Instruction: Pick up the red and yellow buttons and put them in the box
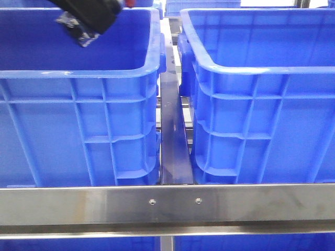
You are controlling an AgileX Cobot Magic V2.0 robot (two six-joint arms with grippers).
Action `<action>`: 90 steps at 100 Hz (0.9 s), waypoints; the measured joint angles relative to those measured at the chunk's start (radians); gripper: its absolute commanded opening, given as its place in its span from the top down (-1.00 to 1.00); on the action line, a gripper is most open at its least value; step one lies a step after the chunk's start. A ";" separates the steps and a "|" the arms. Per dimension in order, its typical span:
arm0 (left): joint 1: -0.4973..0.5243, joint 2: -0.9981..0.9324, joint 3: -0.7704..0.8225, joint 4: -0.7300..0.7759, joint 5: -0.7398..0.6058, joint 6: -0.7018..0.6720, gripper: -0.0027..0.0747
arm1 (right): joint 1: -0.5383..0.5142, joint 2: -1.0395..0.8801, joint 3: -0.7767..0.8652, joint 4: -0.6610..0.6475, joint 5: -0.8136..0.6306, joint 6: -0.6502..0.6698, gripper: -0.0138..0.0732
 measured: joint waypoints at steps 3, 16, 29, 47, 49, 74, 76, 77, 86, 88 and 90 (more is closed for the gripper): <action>-0.011 0.000 0.000 -0.005 0.002 0.017 0.61 | 0.000 0.000 0.000 0.000 0.000 0.000 0.83; -0.058 0.000 0.000 -0.009 0.006 0.054 0.61 | 0.000 0.000 0.000 0.000 -0.006 0.000 0.83; -0.101 0.000 0.000 -0.012 0.006 0.063 0.61 | 0.000 0.000 -0.024 0.000 0.022 0.000 0.83; -0.177 0.004 0.000 -0.014 -0.001 0.064 0.61 | 0.000 0.046 -0.154 0.010 0.117 0.001 0.83; -0.186 0.004 0.000 -0.014 -0.007 0.066 0.61 | 0.000 0.061 -0.166 0.020 0.133 0.002 0.83; -0.249 0.028 0.000 -0.014 -0.034 0.066 0.61 | 0.000 0.282 -0.404 0.135 0.354 0.005 0.81; -0.251 0.028 0.000 -0.014 -0.035 0.066 0.61 | 0.000 0.302 -0.424 0.145 0.372 0.005 0.79; -0.251 0.028 0.000 -0.014 -0.035 0.066 0.61 | 0.002 0.315 -0.431 0.153 0.379 0.005 0.76; -0.251 0.028 0.000 -0.014 -0.039 0.066 0.61 | 0.022 0.399 -0.514 0.209 0.451 0.007 0.41; -0.251 0.028 0.000 -0.014 -0.039 0.066 0.61 | 0.031 0.412 -0.532 0.227 0.467 0.007 0.33; -0.251 0.028 0.000 -0.014 -0.039 0.066 0.61 | 0.037 0.432 -0.550 0.245 0.482 0.007 0.21</action>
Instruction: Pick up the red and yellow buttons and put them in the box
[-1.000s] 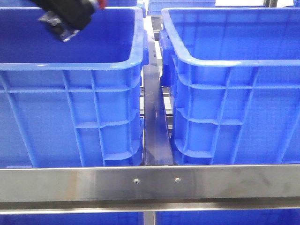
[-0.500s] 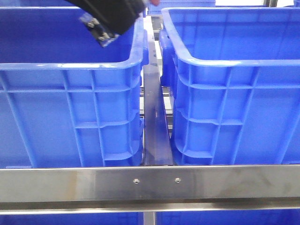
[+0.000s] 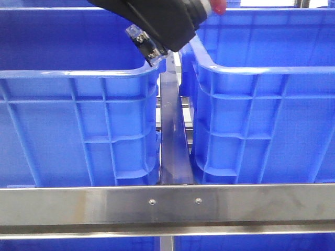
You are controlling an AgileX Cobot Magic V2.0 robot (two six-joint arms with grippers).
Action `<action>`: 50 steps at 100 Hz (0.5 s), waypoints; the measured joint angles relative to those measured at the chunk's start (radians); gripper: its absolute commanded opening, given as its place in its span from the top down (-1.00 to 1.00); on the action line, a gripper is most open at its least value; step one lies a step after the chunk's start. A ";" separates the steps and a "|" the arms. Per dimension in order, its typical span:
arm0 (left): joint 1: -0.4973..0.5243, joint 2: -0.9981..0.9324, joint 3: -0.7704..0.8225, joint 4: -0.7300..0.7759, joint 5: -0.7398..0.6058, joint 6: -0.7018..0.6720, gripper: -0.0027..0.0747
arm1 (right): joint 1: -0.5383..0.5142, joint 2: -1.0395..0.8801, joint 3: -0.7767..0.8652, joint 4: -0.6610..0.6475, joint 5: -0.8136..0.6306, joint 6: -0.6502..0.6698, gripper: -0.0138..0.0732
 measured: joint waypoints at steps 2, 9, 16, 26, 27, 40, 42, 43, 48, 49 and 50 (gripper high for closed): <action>0.000 0.000 0.000 0.000 0.000 0.000 0.61 | 0.010 0.020 -0.018 0.019 0.009 0.000 0.08; -0.002 0.000 0.000 0.000 -0.002 0.000 0.61 | 0.048 0.086 -0.073 0.085 0.058 0.000 -0.37; -0.002 0.000 0.000 0.000 -0.002 0.000 0.61 | 0.087 0.153 -0.123 0.148 0.104 0.000 -0.69; -0.002 0.000 0.000 0.000 -0.004 0.000 0.61 | 0.142 0.250 -0.188 0.237 0.160 0.000 -0.83; -0.002 0.000 0.000 0.000 -0.004 0.000 0.61 | 0.145 0.256 -0.197 0.249 0.164 0.000 -0.83; -0.002 0.000 0.000 0.000 -0.004 0.000 0.61 | 0.207 0.368 -0.276 0.375 0.214 -0.017 -0.83; -0.002 0.000 0.000 0.000 -0.004 0.000 0.61 | 0.215 0.380 -0.290 0.397 0.222 -0.023 -0.83; -0.002 0.000 0.000 0.000 -0.004 0.000 0.61 | 0.218 0.392 -0.294 0.411 0.226 -0.026 -0.83; -0.002 0.000 0.000 0.000 -0.004 0.000 0.61 | 0.235 0.432 -0.329 0.459 0.246 -0.045 -0.83; -0.002 0.000 0.000 0.000 -0.004 0.000 0.61 | 0.239 0.438 -0.333 0.465 0.252 -0.051 -0.83; -0.002 0.000 0.000 0.000 -0.004 0.000 0.61 | 0.241 0.450 -0.337 0.479 0.256 -0.055 -0.83</action>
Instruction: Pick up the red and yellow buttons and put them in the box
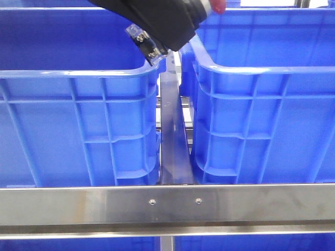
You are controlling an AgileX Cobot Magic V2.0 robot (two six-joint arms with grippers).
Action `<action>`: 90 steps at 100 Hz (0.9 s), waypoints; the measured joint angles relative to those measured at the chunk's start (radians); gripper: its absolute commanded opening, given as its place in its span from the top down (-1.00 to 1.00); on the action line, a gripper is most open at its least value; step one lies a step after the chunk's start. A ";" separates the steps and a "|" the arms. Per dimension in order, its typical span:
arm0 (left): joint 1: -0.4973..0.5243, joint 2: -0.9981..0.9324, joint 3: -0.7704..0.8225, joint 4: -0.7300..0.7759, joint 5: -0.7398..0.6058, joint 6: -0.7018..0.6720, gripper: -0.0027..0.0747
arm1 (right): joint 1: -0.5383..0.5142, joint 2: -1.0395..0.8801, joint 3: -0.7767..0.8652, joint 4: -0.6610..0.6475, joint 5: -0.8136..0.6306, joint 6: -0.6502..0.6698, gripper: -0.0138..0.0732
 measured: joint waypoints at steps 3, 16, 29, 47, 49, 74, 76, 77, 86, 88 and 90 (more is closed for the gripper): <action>0.000 0.000 0.000 0.000 0.000 0.000 0.61 | 0.007 0.023 -0.021 0.026 0.014 -0.014 -0.83; 0.000 0.000 0.000 0.000 0.000 0.000 0.61 | 0.018 0.128 -0.083 0.148 0.099 -0.065 -0.83; 0.000 0.000 0.000 0.000 0.000 0.000 0.61 | 0.020 0.218 -0.113 0.258 0.156 -0.122 -0.83; 0.000 0.000 0.000 0.000 0.000 0.000 0.61 | 0.022 0.304 -0.114 0.370 0.199 -0.203 -0.83; 0.000 0.000 0.000 0.000 0.000 0.000 0.61 | 0.022 0.310 -0.114 0.377 0.202 -0.208 -0.83; 0.000 0.000 0.000 0.000 0.000 0.000 0.61 | 0.022 0.351 -0.115 0.399 0.203 -0.235 -0.83; 0.000 0.000 0.000 0.000 0.000 0.000 0.61 | 0.022 0.353 -0.115 0.400 0.203 -0.238 -0.83; 0.000 0.000 0.000 0.000 0.000 0.000 0.61 | 0.022 0.353 -0.115 0.402 0.203 -0.238 -0.83; 0.000 0.000 0.000 0.000 0.000 0.000 0.61 | 0.022 0.355 -0.115 0.403 0.203 -0.238 -0.74; 0.000 0.000 0.000 0.000 0.000 0.000 0.61 | 0.022 0.357 -0.115 0.403 0.203 -0.238 -0.70; 0.000 0.000 0.000 0.000 0.000 0.000 0.61 | 0.022 0.357 -0.115 0.403 0.203 -0.238 -0.65</action>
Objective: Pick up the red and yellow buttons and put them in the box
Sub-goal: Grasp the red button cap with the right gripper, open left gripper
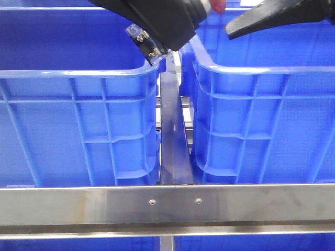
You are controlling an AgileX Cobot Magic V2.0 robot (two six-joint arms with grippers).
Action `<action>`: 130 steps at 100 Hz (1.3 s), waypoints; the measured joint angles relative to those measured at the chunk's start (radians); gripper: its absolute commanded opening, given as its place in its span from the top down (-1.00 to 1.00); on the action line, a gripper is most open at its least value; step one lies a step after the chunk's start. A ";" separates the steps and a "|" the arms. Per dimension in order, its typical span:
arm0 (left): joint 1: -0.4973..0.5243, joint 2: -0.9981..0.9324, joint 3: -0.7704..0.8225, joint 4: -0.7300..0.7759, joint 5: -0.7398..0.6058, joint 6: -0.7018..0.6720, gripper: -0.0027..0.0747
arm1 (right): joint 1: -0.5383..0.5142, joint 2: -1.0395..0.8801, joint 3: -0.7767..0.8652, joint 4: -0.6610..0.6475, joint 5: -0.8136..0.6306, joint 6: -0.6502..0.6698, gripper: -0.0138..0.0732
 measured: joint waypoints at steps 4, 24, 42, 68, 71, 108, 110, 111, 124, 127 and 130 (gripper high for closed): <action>0.000 0.000 0.000 0.000 0.000 0.000 0.61 | 0.000 0.000 0.000 0.001 0.000 0.000 -0.53; 0.000 0.000 0.000 0.000 -0.002 0.000 0.59 | 0.000 0.000 0.000 -0.001 0.000 0.000 0.06; 0.000 0.000 0.000 0.002 -0.002 0.000 0.27 | 0.000 0.002 0.000 -0.007 0.000 0.000 0.23; 0.000 0.000 0.000 0.002 -0.010 0.000 -0.83 | 0.000 0.004 0.000 0.027 0.007 0.000 0.23; 0.000 0.000 0.000 0.002 -0.012 -0.002 -0.84 | 0.000 0.004 0.000 0.035 0.007 0.000 0.23; 0.000 -0.015 -0.029 0.055 0.009 -0.002 -0.81 | -0.020 0.004 -0.007 0.065 0.007 -0.034 0.23; 0.000 -0.014 -0.029 0.061 0.010 -0.002 -0.81 | -0.028 0.004 -0.012 0.065 0.007 -0.041 0.23; 0.000 -0.016 -0.029 0.061 0.010 -0.002 -0.81 | -0.031 0.004 -0.015 0.065 0.007 -0.043 0.23; 0.000 -0.016 -0.029 0.082 0.015 -0.002 -0.81 | -0.101 0.004 -0.054 0.065 0.026 -0.074 0.23; 0.000 -0.017 -0.029 0.084 0.012 -0.002 -0.81 | -0.118 0.004 -0.065 0.056 0.028 -0.079 0.23; 0.000 -0.017 -0.029 0.086 0.010 -0.002 -0.81 | -0.140 0.004 -0.078 0.047 0.032 -0.082 0.23</action>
